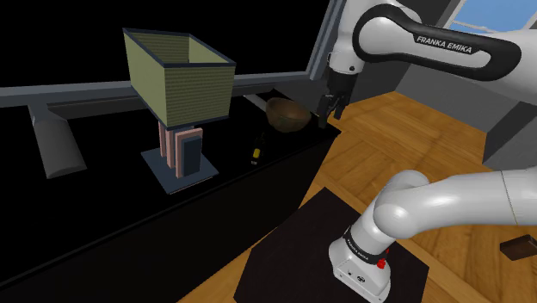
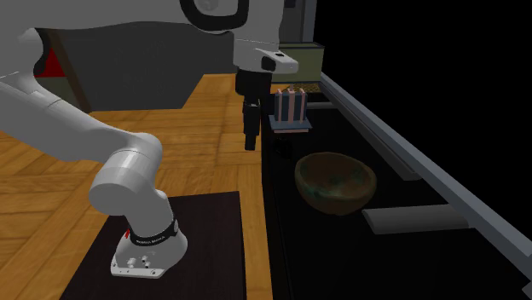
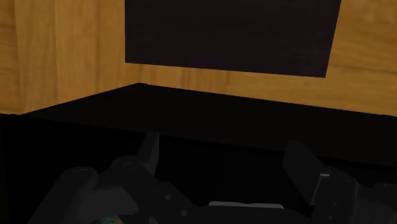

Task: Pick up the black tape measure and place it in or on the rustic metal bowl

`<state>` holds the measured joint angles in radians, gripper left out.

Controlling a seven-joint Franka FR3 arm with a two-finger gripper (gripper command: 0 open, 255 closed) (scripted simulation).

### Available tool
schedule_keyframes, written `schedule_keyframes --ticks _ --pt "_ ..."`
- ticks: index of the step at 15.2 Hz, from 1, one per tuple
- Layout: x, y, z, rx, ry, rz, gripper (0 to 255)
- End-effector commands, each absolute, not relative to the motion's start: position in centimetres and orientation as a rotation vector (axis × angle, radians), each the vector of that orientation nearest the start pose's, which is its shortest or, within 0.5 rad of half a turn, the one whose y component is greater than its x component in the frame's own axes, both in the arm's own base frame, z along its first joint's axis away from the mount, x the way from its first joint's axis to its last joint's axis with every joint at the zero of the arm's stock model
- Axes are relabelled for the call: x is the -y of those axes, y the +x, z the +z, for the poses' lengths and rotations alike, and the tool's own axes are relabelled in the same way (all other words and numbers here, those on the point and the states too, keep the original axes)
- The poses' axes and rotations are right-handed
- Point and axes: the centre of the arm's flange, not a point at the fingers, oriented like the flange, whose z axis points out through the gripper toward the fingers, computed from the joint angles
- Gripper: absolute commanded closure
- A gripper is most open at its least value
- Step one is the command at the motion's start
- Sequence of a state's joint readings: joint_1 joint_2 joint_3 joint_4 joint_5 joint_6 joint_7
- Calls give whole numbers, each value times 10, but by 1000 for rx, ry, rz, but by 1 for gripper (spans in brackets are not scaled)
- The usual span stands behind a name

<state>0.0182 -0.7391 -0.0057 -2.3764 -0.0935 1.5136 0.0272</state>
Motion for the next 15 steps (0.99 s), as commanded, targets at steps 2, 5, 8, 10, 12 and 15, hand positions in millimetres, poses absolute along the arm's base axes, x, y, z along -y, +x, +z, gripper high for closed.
schedule_keyframes --ticks 2,5,8,10,12,15 --pt "0 319 556 -78 -3213 205 0" --pt "-20 343 537 -247 -3162 230 0" --pt "-37 370 519 -412 -3102 253 0" --pt "-47 388 506 -518 -3057 268 0" --pt "-56 407 494 -622 -3009 282 0" --pt "-68 437 476 -773 -2930 302 0"
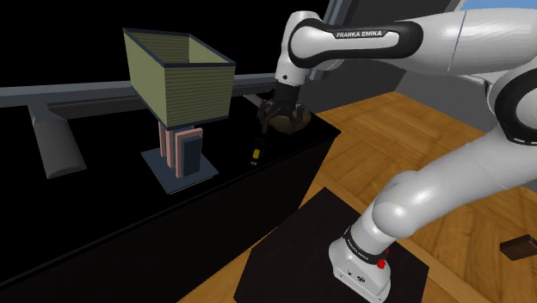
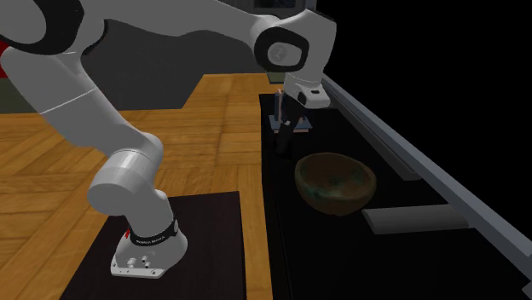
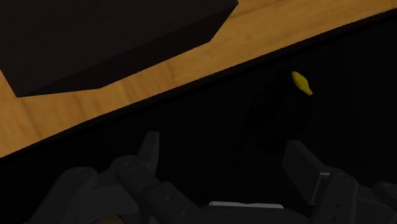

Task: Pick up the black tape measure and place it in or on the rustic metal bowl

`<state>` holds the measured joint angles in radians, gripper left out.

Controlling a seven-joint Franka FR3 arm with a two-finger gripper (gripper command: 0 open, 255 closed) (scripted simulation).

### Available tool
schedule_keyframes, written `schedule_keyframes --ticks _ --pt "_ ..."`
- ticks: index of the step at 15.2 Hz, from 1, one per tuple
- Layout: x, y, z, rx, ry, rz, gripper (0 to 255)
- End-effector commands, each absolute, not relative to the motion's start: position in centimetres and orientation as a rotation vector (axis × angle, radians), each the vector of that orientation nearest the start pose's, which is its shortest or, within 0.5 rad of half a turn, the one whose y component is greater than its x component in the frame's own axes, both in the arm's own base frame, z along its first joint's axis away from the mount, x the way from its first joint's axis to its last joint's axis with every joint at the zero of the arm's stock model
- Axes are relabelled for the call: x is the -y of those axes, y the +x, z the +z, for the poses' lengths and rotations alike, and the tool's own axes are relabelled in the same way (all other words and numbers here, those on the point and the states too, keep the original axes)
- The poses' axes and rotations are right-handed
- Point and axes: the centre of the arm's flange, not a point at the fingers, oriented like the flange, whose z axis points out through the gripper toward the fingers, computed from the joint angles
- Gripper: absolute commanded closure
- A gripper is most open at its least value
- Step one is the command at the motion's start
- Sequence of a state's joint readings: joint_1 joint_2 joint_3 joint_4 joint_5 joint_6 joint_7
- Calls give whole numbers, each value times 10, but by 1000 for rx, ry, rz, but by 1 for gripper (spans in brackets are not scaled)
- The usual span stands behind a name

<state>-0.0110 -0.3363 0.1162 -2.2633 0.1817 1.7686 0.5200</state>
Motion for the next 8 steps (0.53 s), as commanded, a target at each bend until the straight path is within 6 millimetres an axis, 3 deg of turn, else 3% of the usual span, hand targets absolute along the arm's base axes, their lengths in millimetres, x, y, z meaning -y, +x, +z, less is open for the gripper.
schedule_keyframes --ticks 1,3,8 --pt "-71 447 470 -822 -2902 309 0" --pt "-77 468 458 -918 -2843 321 0" --pt "-82 467 436 -928 -2837 322 0"
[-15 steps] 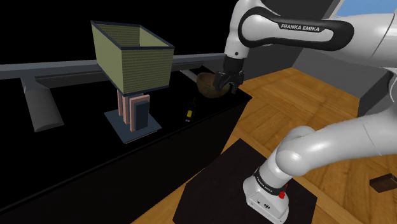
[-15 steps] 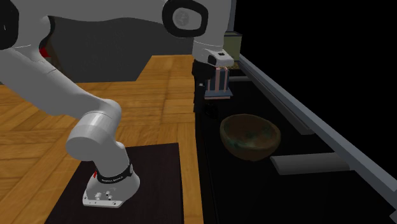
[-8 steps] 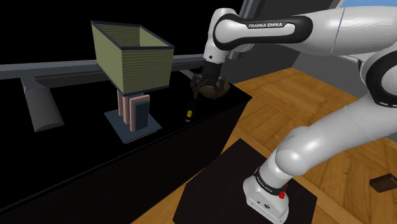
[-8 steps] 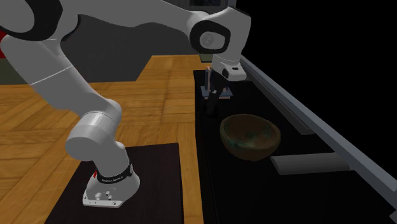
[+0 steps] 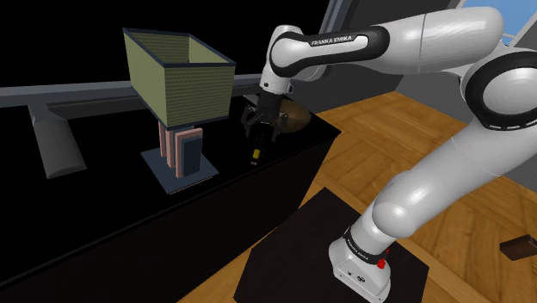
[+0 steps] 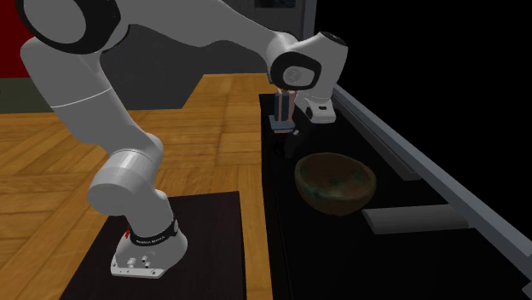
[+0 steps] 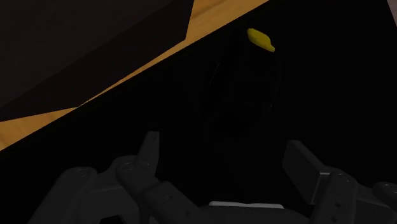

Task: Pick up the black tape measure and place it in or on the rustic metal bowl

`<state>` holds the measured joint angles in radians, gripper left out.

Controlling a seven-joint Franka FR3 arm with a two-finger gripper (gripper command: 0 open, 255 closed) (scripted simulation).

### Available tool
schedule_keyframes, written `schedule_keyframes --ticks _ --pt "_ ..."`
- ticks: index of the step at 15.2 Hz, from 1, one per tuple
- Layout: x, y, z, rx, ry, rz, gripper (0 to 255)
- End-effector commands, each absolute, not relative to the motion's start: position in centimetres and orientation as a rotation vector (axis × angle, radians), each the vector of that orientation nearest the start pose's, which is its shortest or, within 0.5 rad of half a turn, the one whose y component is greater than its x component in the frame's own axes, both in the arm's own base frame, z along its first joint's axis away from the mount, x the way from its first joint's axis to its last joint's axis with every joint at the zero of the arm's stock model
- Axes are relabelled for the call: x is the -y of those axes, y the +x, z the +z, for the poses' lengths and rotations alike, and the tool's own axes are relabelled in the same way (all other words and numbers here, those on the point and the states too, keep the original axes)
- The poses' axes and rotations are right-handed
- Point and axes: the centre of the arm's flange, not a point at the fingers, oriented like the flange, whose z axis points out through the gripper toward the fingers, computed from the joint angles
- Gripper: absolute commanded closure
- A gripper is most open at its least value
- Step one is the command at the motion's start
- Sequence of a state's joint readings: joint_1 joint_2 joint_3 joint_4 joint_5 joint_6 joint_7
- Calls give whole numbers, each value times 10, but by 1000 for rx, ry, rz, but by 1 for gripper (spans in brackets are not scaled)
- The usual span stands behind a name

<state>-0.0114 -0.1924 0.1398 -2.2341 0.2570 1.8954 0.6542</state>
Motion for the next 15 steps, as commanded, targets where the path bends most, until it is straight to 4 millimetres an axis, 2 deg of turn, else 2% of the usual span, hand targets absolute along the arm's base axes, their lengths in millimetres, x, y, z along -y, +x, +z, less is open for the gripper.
schedule_keyframes --ticks 1,3,11,12,15 --pt "-83 466 431 -928 -2837 322 0" --pt "-85 464 418 -928 -2837 322 0" --pt "-85 464 418 -928 -2837 322 0" --pt "-85 464 418 -928 -2837 322 255" --pt "-85 464 418 -928 -2837 322 255"
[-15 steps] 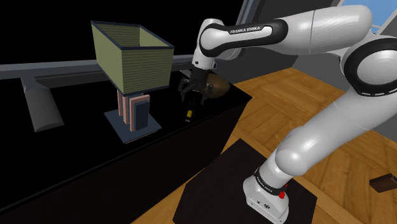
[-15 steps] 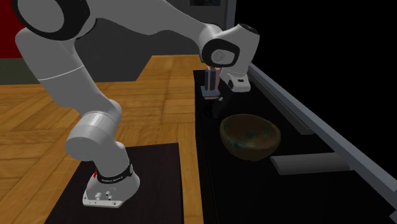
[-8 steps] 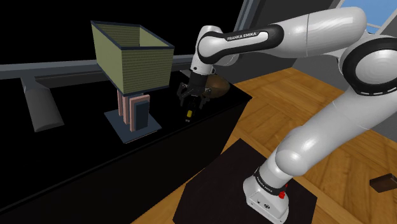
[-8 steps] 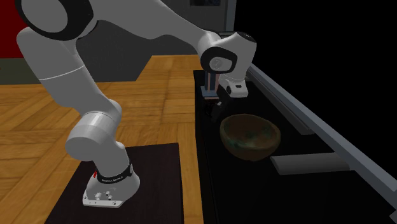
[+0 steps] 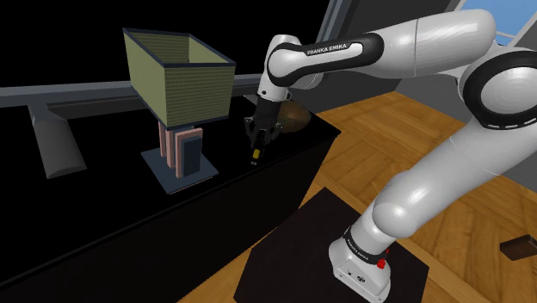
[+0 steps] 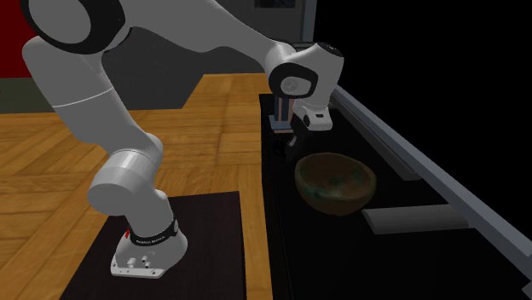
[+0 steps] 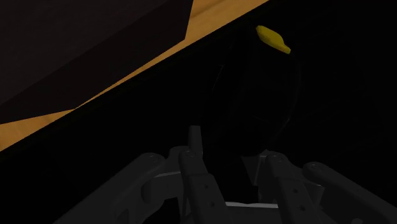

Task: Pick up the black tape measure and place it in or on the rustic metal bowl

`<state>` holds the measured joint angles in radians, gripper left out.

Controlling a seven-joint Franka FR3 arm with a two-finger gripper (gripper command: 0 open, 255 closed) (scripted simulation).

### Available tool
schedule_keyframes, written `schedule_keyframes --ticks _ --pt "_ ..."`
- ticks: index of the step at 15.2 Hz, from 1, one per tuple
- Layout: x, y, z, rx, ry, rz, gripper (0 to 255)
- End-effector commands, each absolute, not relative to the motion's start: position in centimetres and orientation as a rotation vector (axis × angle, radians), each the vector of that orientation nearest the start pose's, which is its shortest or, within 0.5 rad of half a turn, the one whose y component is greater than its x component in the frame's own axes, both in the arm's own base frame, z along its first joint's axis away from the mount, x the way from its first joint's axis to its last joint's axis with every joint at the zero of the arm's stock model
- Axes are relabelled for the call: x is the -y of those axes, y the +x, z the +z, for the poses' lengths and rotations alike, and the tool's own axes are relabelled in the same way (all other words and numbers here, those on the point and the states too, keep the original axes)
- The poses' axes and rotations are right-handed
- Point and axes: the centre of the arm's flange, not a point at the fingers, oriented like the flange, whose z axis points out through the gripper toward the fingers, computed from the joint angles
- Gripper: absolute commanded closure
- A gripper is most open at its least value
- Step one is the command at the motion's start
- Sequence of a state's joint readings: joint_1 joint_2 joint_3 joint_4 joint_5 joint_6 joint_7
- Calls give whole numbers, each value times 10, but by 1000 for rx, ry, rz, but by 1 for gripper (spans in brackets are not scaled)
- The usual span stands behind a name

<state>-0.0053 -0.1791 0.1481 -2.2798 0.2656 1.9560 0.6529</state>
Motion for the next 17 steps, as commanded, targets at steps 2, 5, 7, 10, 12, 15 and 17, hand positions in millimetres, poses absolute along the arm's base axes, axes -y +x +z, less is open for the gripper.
schedule_keyframes --ticks 2,5,7,10,12,15,17 --pt "-85 464 418 -928 -2837 322 255" --pt "-85 464 418 -928 -2837 322 255" --pt "-85 463 423 -928 -2837 322 255" --pt "-85 464 439 -928 -2837 322 255" --pt "-85 464 449 -928 -2837 322 255" --pt "-85 464 465 -928 -2837 322 255" --pt "-85 464 476 -928 -2837 322 255"
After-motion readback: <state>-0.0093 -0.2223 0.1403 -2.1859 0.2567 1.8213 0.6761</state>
